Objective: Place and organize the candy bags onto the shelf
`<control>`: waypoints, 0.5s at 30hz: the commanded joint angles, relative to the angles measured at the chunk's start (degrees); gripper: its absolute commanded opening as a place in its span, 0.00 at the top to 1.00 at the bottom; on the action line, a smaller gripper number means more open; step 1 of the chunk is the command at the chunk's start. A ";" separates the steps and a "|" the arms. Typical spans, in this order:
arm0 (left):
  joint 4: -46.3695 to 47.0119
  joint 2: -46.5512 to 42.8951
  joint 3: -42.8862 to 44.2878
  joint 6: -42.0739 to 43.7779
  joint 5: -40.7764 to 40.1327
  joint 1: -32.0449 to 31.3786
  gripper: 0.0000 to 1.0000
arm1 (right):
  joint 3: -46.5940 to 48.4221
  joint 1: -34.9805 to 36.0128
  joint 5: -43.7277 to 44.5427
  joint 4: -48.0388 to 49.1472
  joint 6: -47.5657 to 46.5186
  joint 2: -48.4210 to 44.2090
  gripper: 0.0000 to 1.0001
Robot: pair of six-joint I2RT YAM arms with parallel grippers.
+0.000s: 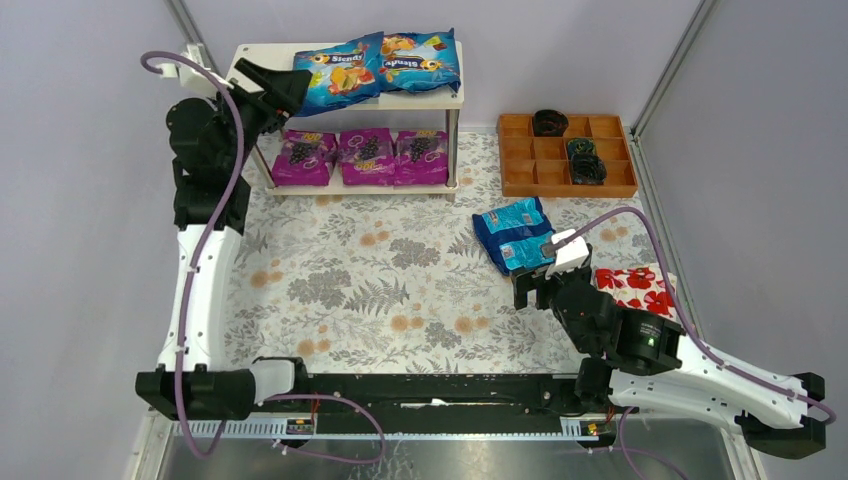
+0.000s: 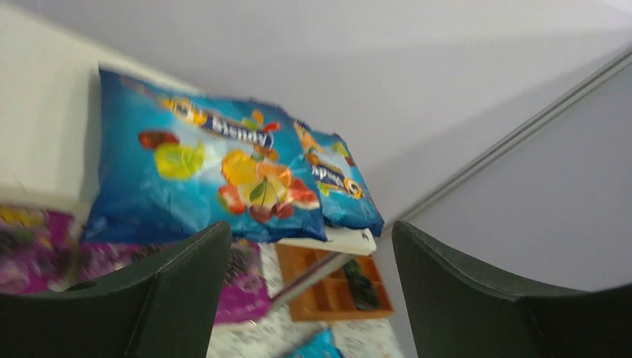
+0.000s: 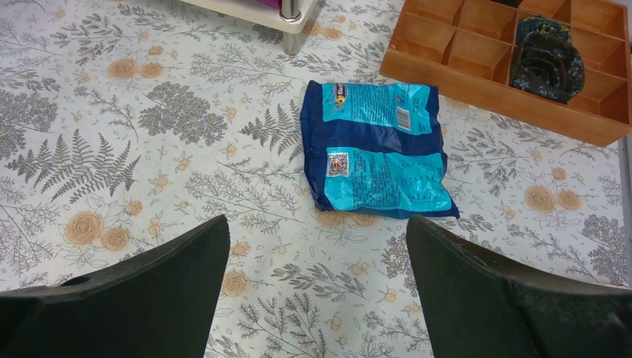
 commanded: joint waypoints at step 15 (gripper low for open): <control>6.01 4.43 -13.06 -35.24 -0.16 2.89 0.26 | -0.75 -0.23 -0.19 1.44 1.60 -1.58 0.05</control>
